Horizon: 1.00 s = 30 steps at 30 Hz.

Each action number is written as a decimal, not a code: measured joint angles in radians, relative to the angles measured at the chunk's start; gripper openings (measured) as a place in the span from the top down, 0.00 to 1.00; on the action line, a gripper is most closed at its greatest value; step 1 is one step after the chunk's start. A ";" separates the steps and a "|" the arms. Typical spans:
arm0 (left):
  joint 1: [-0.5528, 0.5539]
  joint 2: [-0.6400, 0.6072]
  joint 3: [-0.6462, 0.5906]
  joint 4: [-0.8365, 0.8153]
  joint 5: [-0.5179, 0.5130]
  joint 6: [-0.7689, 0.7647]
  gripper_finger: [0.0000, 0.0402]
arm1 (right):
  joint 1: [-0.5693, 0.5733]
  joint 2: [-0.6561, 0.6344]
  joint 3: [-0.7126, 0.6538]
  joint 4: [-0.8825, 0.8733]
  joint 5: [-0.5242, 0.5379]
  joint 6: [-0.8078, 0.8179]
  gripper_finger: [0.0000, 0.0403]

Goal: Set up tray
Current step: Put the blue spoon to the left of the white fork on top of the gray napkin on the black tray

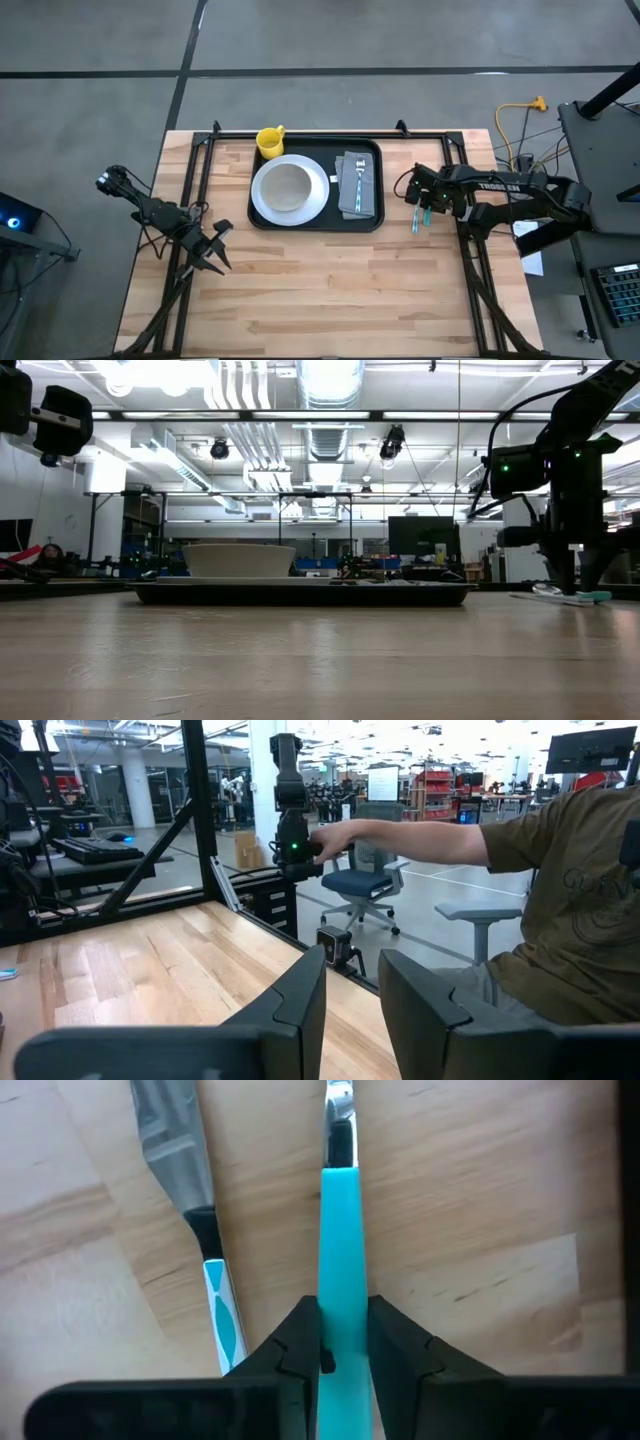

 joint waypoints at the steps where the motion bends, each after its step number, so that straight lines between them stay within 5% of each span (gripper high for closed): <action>1: 0.000 0.000 0.000 0.000 0.000 0.000 0.81 | 0.000 0.000 0.000 0.000 -0.001 -0.006 0.88; 30: 0.000 0.000 0.000 0.000 0.000 0.000 0.81 | 0.067 0.060 0.273 -0.063 0.003 0.018 0.88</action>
